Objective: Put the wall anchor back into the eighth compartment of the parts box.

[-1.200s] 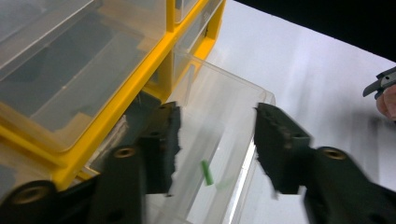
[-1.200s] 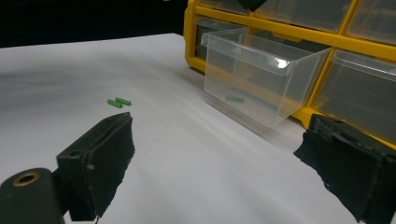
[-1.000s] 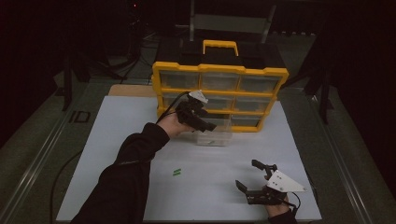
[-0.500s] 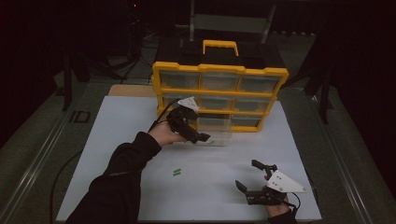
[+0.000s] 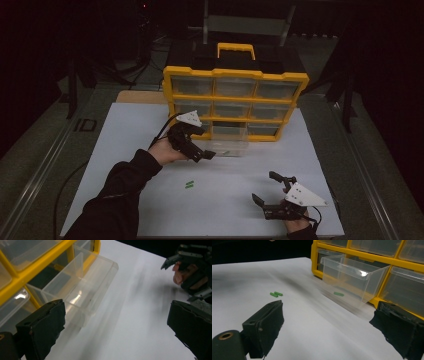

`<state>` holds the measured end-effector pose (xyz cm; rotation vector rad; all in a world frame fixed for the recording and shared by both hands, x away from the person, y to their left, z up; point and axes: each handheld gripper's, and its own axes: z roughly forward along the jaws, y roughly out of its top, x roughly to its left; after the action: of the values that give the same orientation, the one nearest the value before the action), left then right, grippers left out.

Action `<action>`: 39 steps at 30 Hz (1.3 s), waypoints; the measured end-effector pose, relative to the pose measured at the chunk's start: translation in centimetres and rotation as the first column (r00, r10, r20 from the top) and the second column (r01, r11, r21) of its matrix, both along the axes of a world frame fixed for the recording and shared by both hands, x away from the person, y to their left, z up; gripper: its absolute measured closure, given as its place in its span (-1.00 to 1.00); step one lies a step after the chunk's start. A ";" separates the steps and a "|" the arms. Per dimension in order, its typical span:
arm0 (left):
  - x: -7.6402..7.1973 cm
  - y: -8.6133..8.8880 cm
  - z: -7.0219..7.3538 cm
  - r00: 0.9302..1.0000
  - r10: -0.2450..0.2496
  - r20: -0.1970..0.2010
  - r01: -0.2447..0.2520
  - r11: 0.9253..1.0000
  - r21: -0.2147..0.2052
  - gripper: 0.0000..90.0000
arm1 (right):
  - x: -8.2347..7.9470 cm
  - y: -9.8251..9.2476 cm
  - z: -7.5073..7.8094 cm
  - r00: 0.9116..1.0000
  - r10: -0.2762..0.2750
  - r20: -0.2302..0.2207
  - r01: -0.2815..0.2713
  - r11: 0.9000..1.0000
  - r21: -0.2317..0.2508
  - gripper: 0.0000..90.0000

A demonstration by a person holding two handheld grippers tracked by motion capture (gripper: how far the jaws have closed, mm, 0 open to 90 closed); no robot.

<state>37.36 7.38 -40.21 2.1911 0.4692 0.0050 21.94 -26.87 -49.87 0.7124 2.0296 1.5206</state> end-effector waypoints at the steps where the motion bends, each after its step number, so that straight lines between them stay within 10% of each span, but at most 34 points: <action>1: -0.1 0.1 -0.1 1.000 -0.003 -0.002 0.003 1.000 0.000 -0.97 | 0.0 0.0 0.0 1.000 0.000 -0.001 0.000 1.000 0.000 -0.81; 39: -5.0 5.7 -5.6 0.997 0.044 -0.057 -0.046 0.998 -0.033 -0.88 | 0.0 0.1 0.0 1.000 -0.003 -0.004 0.003 1.000 -0.006 -0.81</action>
<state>32.34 13.04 -45.82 2.1510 0.5465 -0.0406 21.91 -26.75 -49.90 0.7158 2.0347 1.5117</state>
